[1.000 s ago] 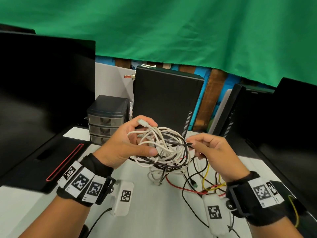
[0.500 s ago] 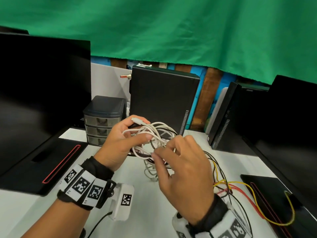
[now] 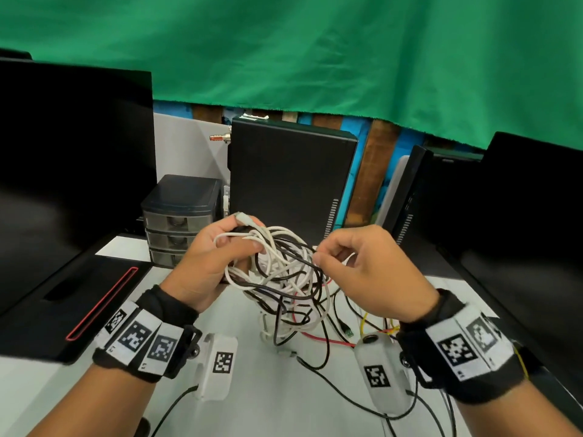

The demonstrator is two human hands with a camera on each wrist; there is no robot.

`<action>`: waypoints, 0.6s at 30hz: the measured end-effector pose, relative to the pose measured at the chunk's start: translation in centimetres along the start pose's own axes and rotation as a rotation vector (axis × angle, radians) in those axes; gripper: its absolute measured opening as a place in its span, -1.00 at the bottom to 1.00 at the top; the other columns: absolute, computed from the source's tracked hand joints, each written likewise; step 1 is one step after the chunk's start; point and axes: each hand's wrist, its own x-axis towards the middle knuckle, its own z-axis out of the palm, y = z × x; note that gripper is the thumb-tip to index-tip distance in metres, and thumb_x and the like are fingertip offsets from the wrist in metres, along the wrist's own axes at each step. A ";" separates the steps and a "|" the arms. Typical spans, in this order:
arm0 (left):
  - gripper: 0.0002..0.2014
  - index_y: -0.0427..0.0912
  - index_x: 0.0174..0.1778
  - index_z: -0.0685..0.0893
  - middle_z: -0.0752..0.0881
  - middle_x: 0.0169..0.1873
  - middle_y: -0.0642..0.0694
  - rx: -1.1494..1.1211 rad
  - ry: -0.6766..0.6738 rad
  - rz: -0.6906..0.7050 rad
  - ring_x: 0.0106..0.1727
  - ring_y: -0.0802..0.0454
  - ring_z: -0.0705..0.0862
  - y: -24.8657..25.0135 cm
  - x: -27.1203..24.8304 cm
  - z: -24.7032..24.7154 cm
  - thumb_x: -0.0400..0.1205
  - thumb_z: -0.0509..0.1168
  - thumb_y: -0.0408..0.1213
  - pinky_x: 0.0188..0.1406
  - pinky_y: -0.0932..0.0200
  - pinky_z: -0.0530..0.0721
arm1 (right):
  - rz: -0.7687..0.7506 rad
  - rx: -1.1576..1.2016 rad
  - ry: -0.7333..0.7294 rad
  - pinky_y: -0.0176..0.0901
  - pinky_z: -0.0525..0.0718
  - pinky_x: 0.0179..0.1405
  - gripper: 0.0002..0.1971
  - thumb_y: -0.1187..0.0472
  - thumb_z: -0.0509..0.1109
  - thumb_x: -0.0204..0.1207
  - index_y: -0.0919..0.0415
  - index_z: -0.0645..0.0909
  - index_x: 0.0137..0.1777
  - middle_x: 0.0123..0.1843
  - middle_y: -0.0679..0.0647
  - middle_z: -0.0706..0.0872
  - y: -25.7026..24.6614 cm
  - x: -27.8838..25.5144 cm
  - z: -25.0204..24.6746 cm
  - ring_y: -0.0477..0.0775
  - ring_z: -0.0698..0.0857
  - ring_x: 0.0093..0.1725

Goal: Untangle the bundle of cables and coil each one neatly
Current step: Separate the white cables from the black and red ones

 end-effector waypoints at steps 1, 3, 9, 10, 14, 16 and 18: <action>-0.77 -0.32 -0.04 0.63 0.71 -0.48 -0.08 0.022 0.009 -0.011 -0.58 0.17 0.64 -0.1 0.0 -0.1 0.39 0.38 -0.48 -0.60 0.38 0.57 | -0.005 -0.032 0.022 -0.24 0.71 -0.32 -0.85 0.17 0.47 0.58 0.02 0.73 -0.24 -0.34 -0.09 0.75 0.1 0.0 0.1 -0.11 0.71 -0.28; -0.67 -0.26 -0.05 0.70 0.76 -0.39 -0.20 0.071 0.030 -0.048 -0.51 0.06 0.69 -0.3 0.1 -0.1 0.27 0.51 -0.36 -0.56 0.32 0.62 | 0.004 0.002 0.049 -0.17 0.74 -0.26 -0.85 0.22 0.43 0.59 0.04 0.68 -0.21 -0.32 -0.05 0.75 0.3 0.1 -0.1 -0.09 0.72 -0.27; -0.75 -0.16 -0.09 0.76 0.80 -0.25 -0.19 0.276 0.009 -0.057 -0.28 0.02 0.75 -0.3 0.5 -0.4 0.33 0.54 -0.34 -0.32 0.27 0.71 | 0.081 0.366 -0.045 -0.13 0.74 -0.21 -0.92 0.32 0.37 0.67 0.24 0.66 -0.07 -0.38 0.06 0.72 1.2 0.1 -1.2 -0.04 0.69 -0.40; -0.81 -0.19 -0.09 0.75 0.79 -0.27 -0.16 0.306 -0.002 -0.051 -0.29 0.05 0.74 -0.3 0.5 -0.3 0.42 0.52 -0.46 -0.32 0.29 0.69 | 0.077 0.358 -0.029 -0.20 0.69 -0.30 -0.92 0.30 0.41 0.65 0.22 0.69 -0.08 -0.40 0.06 0.67 1.4 0.2 -1.2 -0.08 0.62 -0.43; -0.83 -0.11 -0.16 0.77 0.78 -0.28 -0.08 0.383 -0.064 -0.051 -0.29 0.11 0.71 -0.2 0.4 0.0 0.44 0.46 -0.47 -0.28 0.35 0.64 | 0.010 0.173 0.001 -0.30 0.55 -0.37 -0.92 0.20 0.55 0.54 0.10 0.75 -0.18 -0.46 0.04 0.64 2.2 0.8 -1.3 0.02 0.51 -0.47; -0.84 -0.09 -0.14 0.78 0.78 -0.27 -0.08 0.393 -0.058 -0.053 -0.27 0.10 0.72 -0.2 0.4 0.1 0.44 0.48 -0.42 -0.26 0.33 0.65 | -0.041 -0.031 0.084 -0.32 0.53 -0.33 -0.89 0.19 0.55 0.53 0.06 0.73 -0.22 -0.50 -0.02 0.62 2.9 1.1 -1.3 -0.08 0.54 -0.49; -0.83 -0.19 -0.08 0.75 0.79 -0.27 -0.11 0.397 -0.019 -0.051 -0.27 0.07 0.73 -0.1 0.5 -0.1 0.53 0.45 -0.54 -0.26 0.27 0.67 | -0.051 -0.228 0.185 -0.38 0.48 -0.27 -0.87 0.23 0.52 0.53 0.03 0.69 -0.21 -0.53 -0.14 0.55 3.5 1.4 -1.4 -0.17 0.57 -0.45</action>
